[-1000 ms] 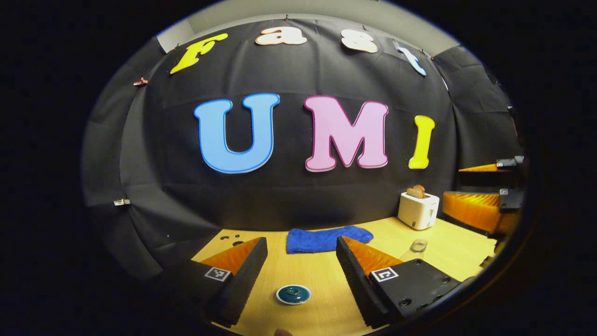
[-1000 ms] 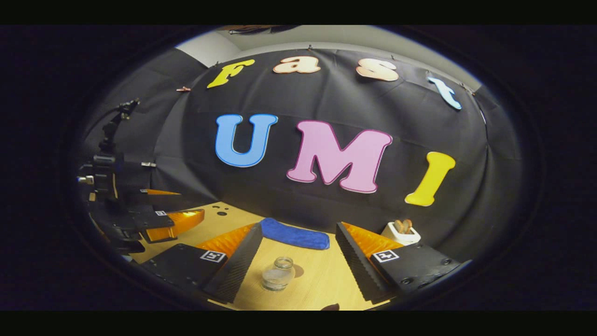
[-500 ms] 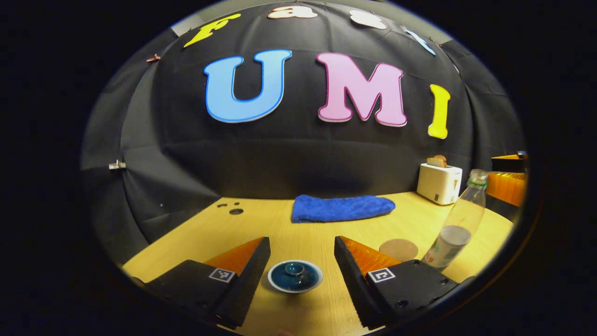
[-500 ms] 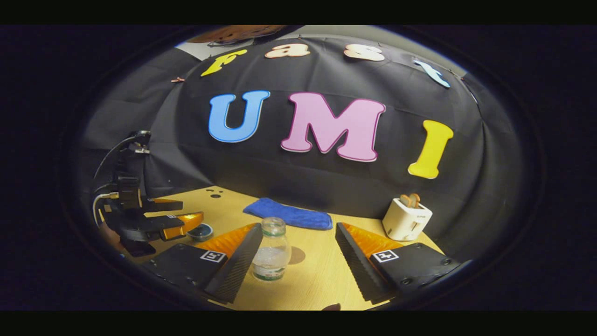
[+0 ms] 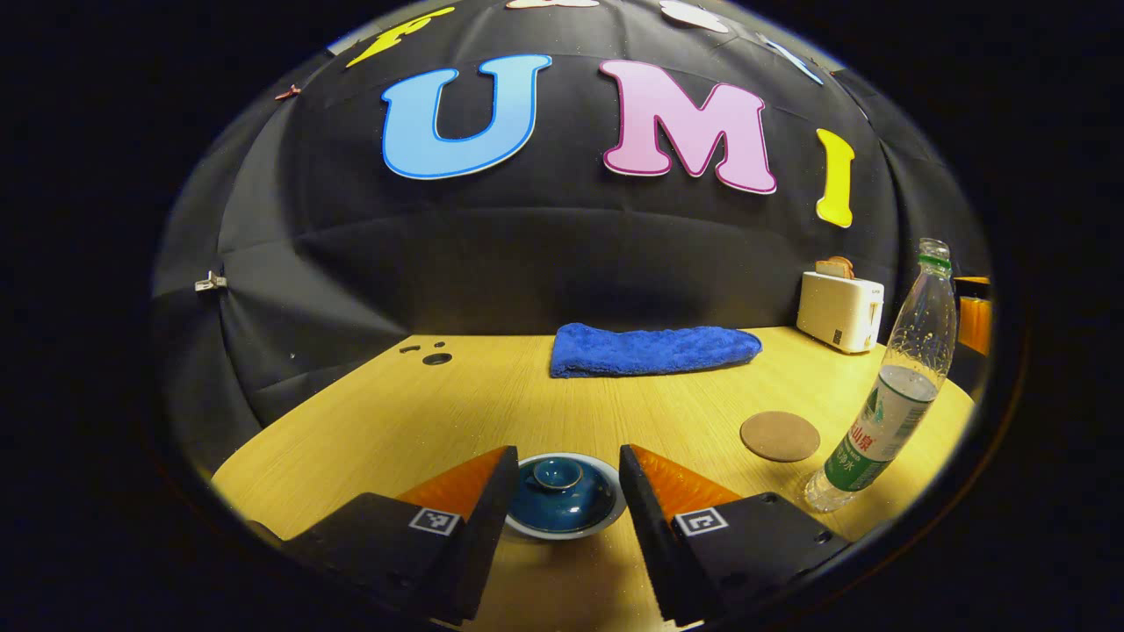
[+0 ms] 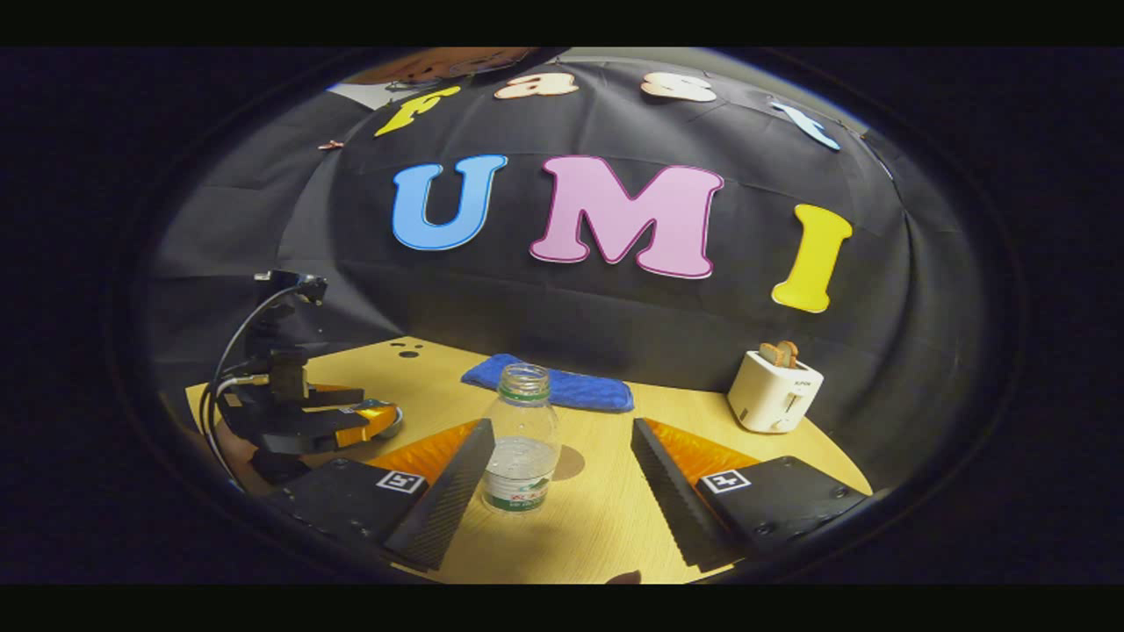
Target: Open the teacup lid with one hand, grasp the water bottle and pour water into the teacup with the other hand; after pouring, place the water bottle on the coaster and then close the teacup lid.
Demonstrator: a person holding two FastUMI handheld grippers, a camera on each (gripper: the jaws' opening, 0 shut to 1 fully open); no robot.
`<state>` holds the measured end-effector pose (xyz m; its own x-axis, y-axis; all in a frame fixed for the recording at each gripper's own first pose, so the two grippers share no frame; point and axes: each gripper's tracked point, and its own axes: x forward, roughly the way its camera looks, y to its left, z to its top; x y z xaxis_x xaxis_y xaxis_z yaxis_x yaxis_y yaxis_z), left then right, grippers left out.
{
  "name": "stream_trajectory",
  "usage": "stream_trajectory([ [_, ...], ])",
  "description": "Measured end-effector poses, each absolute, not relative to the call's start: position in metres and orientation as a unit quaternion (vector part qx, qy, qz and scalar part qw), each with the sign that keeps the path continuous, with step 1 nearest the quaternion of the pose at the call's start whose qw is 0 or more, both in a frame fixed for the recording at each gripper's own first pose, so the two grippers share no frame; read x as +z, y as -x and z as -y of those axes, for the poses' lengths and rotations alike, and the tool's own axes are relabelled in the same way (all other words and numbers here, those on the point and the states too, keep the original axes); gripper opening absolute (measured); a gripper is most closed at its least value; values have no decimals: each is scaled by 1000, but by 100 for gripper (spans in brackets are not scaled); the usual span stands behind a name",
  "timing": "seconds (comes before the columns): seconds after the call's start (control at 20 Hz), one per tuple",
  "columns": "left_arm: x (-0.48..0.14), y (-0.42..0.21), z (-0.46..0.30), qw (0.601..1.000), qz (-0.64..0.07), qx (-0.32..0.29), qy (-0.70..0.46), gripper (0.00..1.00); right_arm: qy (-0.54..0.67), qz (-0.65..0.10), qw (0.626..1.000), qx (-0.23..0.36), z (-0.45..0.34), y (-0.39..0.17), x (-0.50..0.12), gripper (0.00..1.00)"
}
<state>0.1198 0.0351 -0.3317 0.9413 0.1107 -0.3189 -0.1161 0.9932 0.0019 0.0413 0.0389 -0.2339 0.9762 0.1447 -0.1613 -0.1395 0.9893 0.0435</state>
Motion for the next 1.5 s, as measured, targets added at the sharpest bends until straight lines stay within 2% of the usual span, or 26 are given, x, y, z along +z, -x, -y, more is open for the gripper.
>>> stream_trajectory([
  [0.05, -333, -121, -37, 985, -163, 60, 6, 69, -18, -86, 993, 73, -41, -41, -237, 97],
  [0.15, -333, -123, -36, 985, -159, 59, 5, 61, -22, -90, 993, 75, -44, -40, -240, 98],
  [0.2, -332, -123, -36, 986, -158, 58, 5, 61, -24, -91, 993, 76, -46, -40, -242, 98],
  [0.25, -332, -123, -37, 986, -156, 58, 3, 53, -24, -93, 992, 77, -47, -41, -245, 98],
  [0.3, -331, -125, -38, 986, -154, 60, 0, 53, -24, -94, 992, 77, -47, -40, -247, 98],
  [0.35, -331, -124, -39, 986, -153, 60, -3, 43, -24, -96, 992, 77, -49, -40, -249, 98],
  [0.4, -330, -124, -38, 986, -153, 60, -4, 37, -26, -98, 992, 78, -50, -41, -252, 98],
  [0.45, -330, -126, -37, 987, -151, 60, -5, 38, -27, -99, 992, 77, -51, -42, -254, 98],
  [0.5, -329, -125, -37, 987, -150, 59, -5, 34, -29, -100, 992, 77, -51, -42, -256, 98],
  [0.55, -328, -124, -38, 987, -147, 59, -5, 36, -31, -101, 991, 77, -52, -43, -258, 98],
  [0.65, -315, -124, -40, 990, -129, 61, -9, 31, -35, -102, 991, 78, -55, -44, -261, 98],
  [0.7, -307, -125, -42, 991, -120, 62, -15, 34, -36, -102, 991, 79, -58, -45, -264, 98],
  [0.8, -294, -121, -41, 992, -110, 57, -18, 31, -41, -106, 990, 84, -63, -46, -272, 98],
  [0.95, -273, -114, -45, 993, -100, 54, -9, 31, -45, -117, 988, 89, -73, -48, -291, 98],
  [1.05, -266, -107, -50, 993, -100, 56, -9, 31, -45, -125, 987, 87, -75, -51, -304, 98],
  [1.1, -263, -104, -52, 993, -101, 57, -10, 27, -47, -126, 987, 85, -75, -52, -309, 98],
  [1.25, -264, -94, -59, 992, -108, 62, -11, 31, -49, -125, 988, 78, -75, -64, -320, 98],
  [1.3, -266, -93, -62, 992, -111, 65, -9, 27, -50, -122, 988, 74, -75, -68, -323, 98],
  [1.5, -273, -89, -68, 990, -119, 76, -4, 27, -57, -112, 990, 68, -80, -79, -331, 97],
])
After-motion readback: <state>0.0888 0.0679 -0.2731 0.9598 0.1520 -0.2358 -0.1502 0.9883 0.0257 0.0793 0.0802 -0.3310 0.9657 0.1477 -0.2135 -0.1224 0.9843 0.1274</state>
